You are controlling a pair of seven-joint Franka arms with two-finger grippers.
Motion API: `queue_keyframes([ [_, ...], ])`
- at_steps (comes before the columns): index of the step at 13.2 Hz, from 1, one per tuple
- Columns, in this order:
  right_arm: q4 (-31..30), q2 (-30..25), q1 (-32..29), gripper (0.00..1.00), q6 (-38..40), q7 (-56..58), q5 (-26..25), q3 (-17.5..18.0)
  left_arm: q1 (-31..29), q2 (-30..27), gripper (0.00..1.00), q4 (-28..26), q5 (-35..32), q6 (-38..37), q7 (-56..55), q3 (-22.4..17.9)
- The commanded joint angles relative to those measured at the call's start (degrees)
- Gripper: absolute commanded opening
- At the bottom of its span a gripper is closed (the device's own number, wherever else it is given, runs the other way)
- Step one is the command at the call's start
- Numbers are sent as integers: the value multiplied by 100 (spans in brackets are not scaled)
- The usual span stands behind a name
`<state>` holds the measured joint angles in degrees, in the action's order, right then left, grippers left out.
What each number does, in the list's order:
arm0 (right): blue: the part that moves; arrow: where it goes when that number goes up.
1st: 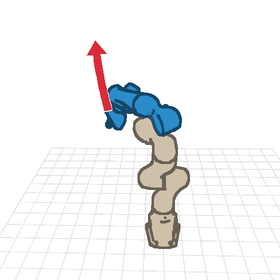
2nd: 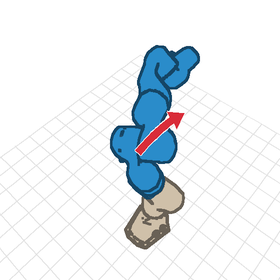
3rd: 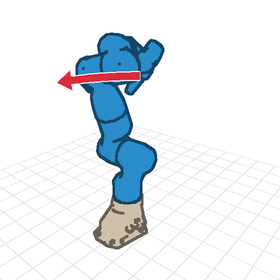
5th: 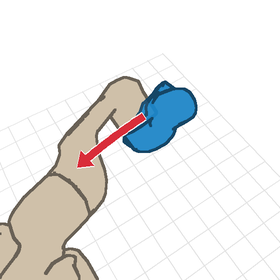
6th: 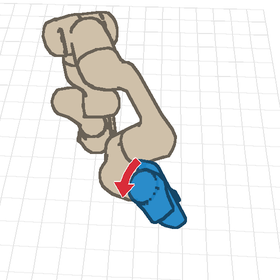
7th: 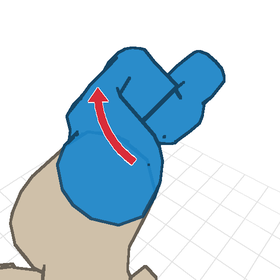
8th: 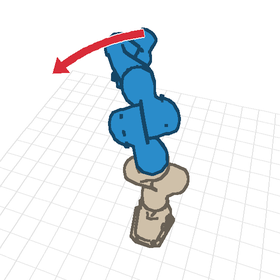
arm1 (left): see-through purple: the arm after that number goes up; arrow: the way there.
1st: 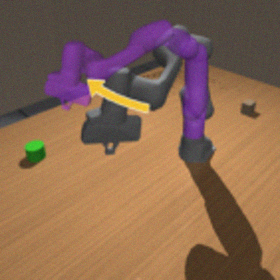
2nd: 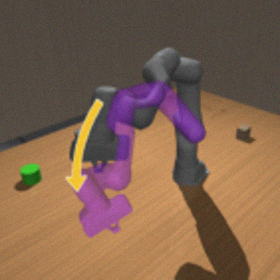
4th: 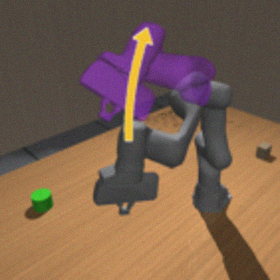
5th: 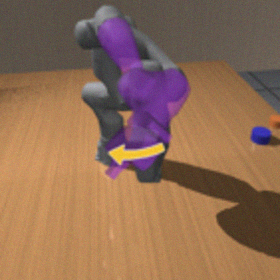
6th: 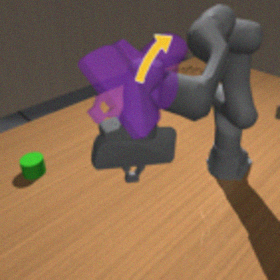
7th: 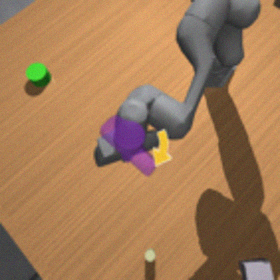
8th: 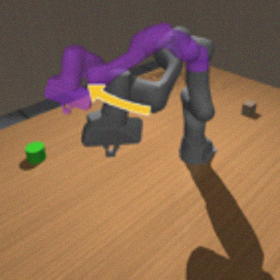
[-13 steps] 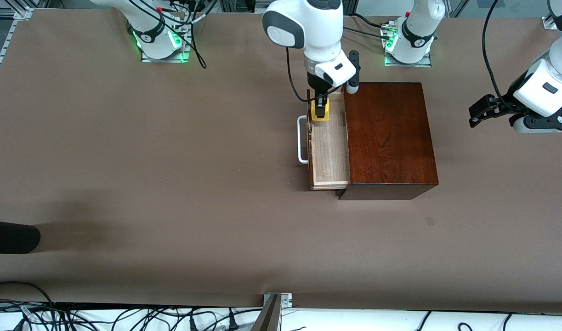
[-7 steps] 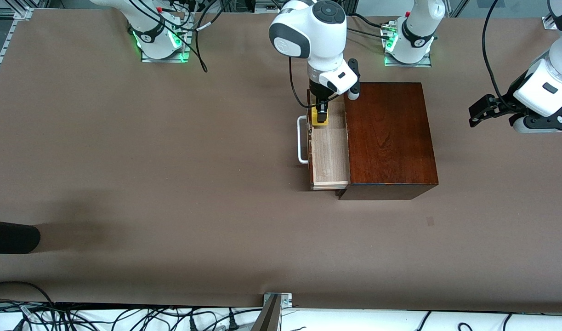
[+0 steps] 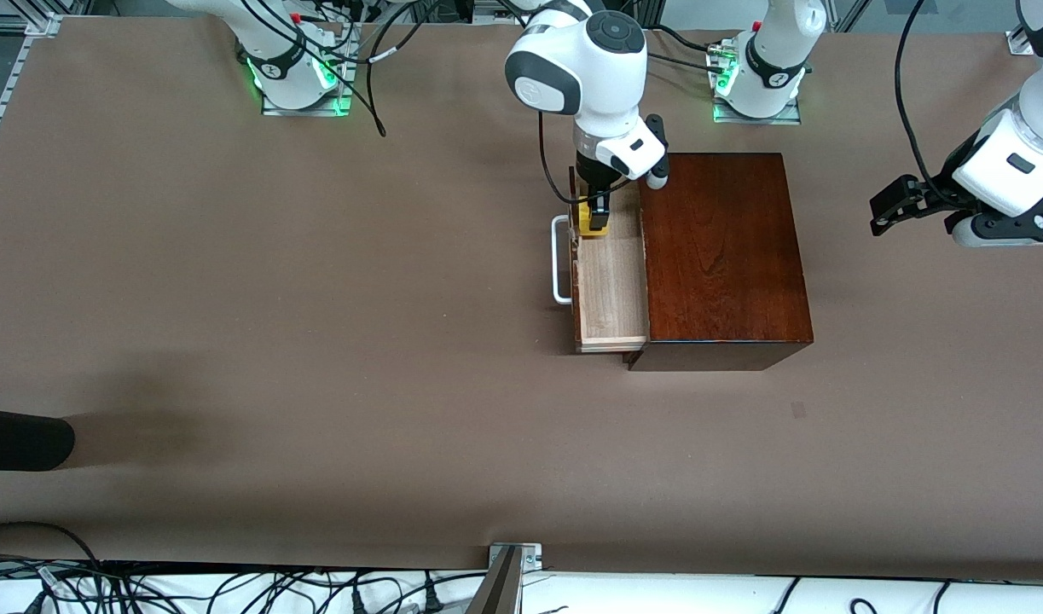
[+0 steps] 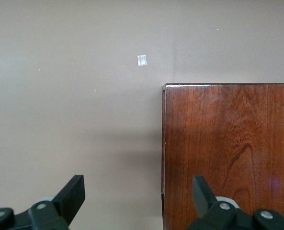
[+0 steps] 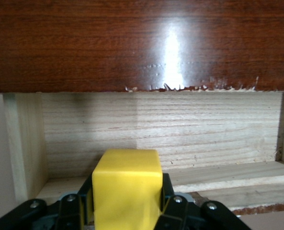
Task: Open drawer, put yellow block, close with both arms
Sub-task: 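Lower the cube into the drawer and open the right gripper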
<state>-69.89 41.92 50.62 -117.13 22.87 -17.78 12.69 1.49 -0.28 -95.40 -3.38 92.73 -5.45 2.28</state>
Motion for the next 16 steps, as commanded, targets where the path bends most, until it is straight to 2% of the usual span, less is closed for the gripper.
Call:
queue_keyframes([
  [1, 151, 333, 36, 1, -116, 34, -199, -12, -17, -60, 100, -14, 118, -54, 132, -17],
  [5, 177, 317, 44, 1, -144, -28, -199, -12, -17, -60, 100, -14, 118, -54, 141, -17],
  [8, 799, 299, 201, 1, 523, -80, -164, 14, -17, -60, 100, -14, 118, -54, 141, -17],
  [16, 792, 430, 246, 1, 481, -160, -199, 5, -17, -60, 100, -14, 118, -115, 141, -17],
])
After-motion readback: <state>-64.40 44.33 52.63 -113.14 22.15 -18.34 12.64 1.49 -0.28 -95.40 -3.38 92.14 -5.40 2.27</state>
